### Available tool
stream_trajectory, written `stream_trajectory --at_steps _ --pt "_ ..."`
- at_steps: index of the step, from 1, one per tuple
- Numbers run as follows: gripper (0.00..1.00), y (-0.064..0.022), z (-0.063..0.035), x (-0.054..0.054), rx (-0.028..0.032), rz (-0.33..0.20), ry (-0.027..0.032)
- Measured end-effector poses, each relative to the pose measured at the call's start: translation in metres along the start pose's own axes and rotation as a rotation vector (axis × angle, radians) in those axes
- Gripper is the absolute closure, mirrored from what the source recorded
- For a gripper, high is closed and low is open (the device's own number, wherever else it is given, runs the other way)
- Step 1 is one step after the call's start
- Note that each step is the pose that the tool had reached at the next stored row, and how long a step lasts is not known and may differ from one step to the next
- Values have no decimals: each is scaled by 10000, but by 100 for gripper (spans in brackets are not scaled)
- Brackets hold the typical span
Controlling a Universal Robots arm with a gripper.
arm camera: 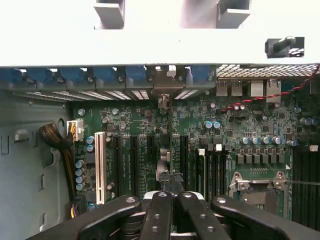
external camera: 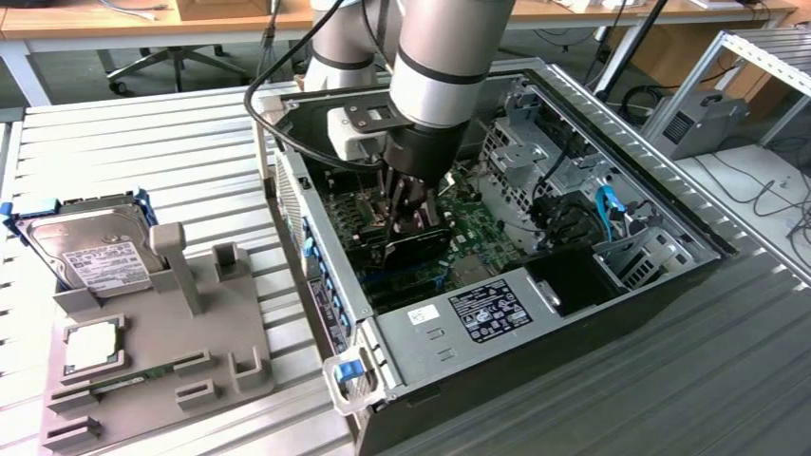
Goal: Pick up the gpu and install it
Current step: 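Press down on the gpu until it lock into place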
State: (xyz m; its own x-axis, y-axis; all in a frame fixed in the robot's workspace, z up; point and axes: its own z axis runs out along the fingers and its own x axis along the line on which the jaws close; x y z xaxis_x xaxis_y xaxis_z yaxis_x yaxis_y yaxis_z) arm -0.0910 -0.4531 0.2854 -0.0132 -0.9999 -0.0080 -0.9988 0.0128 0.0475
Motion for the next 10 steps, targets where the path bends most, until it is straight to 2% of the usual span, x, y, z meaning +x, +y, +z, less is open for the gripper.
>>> stream_trajectory --at_steps 10 --pt "89 91 88 2 -2 0 4"
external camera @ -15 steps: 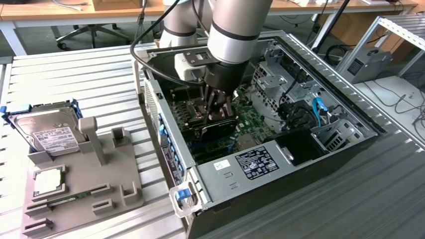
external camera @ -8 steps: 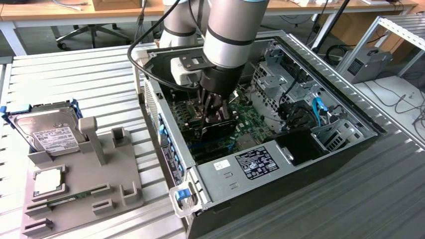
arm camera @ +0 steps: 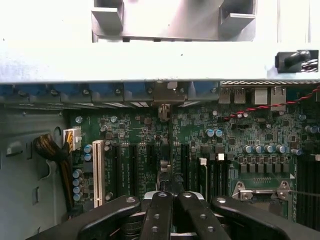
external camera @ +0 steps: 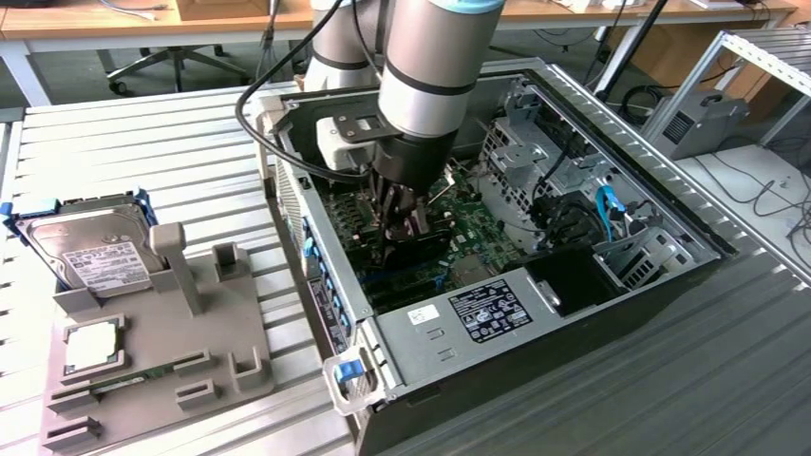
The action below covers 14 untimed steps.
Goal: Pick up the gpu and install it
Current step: 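Press down on the gpu until it lock into place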
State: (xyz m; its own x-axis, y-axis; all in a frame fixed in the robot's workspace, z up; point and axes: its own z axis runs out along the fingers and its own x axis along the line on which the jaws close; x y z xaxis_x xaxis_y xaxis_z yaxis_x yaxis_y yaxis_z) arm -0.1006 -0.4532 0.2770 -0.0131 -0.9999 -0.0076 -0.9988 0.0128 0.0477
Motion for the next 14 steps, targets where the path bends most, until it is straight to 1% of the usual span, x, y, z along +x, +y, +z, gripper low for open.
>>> stream_trajectory --at_steps 6,8,9,14 --pt "89 14 44 1 0 -1 1" --pt "89 14 63 -1 7 1 -15" --pt "89 13 64 0 3 1 -4" --pt "89 13 68 1 2 0 5"
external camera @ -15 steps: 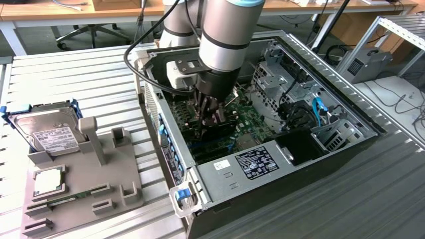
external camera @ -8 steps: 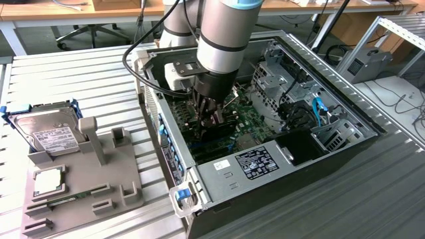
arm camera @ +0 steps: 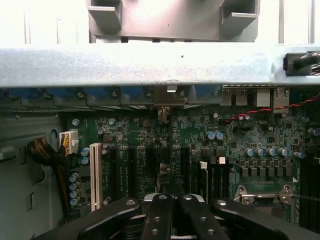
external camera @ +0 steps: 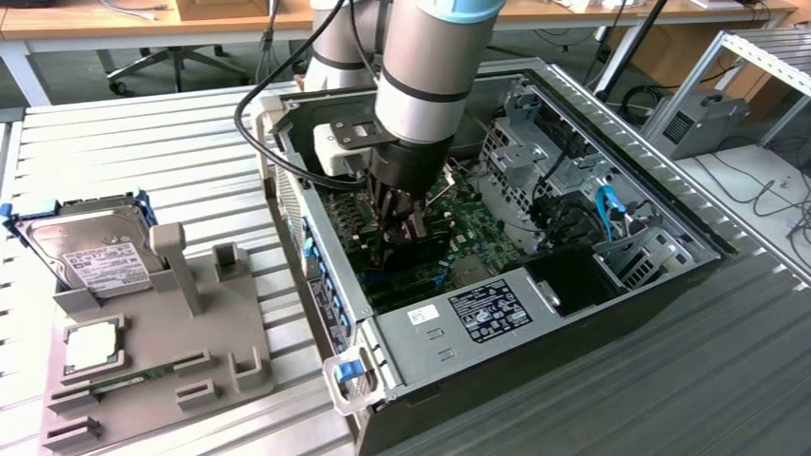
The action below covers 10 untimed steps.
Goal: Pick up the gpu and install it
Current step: 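Press down on the gpu until it lock into place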
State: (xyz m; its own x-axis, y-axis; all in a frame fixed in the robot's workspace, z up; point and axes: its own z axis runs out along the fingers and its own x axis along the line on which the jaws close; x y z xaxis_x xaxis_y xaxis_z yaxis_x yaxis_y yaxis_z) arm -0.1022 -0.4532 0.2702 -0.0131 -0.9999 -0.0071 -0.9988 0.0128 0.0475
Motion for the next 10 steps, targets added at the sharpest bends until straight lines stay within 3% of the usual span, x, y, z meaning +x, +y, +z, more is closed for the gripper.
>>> stream_trajectory --at_steps 4,10 --pt "89 3 -74 -1 4 3 46" --pt "89 -52 -162 -3 5 2 47"
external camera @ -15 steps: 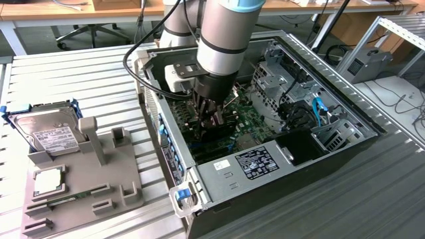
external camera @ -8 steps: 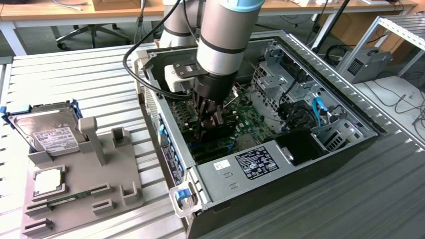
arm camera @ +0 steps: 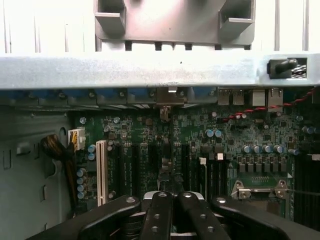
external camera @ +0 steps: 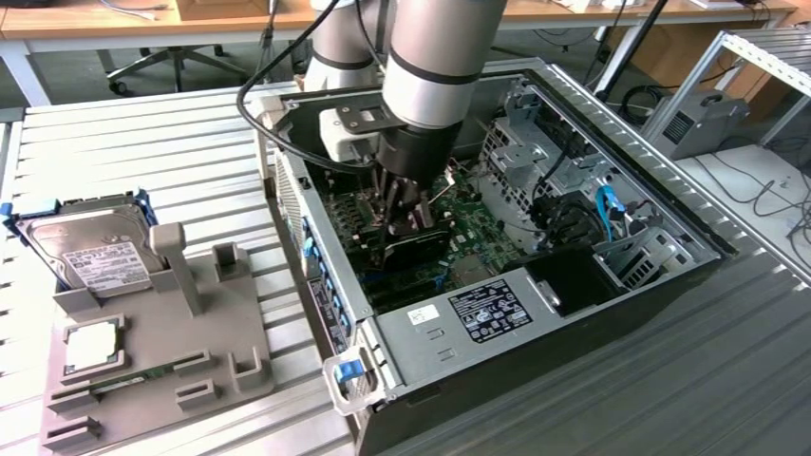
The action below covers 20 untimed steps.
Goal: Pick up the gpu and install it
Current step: 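Press down on the gpu until it lock into place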
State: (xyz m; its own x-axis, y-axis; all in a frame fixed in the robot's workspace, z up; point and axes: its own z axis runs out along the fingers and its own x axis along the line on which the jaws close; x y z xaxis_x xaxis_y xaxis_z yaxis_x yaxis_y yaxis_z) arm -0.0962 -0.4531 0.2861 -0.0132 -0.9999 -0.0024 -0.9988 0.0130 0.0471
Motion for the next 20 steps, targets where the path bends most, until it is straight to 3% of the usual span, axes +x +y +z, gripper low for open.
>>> stream_trajectory --at_steps 9,13,20 --pt "89 -373 -24 -4 -52 1 5" --pt "89 -428 -79 -5 -52 0 3" --pt "89 -430 -149 -6 -51 0 0"
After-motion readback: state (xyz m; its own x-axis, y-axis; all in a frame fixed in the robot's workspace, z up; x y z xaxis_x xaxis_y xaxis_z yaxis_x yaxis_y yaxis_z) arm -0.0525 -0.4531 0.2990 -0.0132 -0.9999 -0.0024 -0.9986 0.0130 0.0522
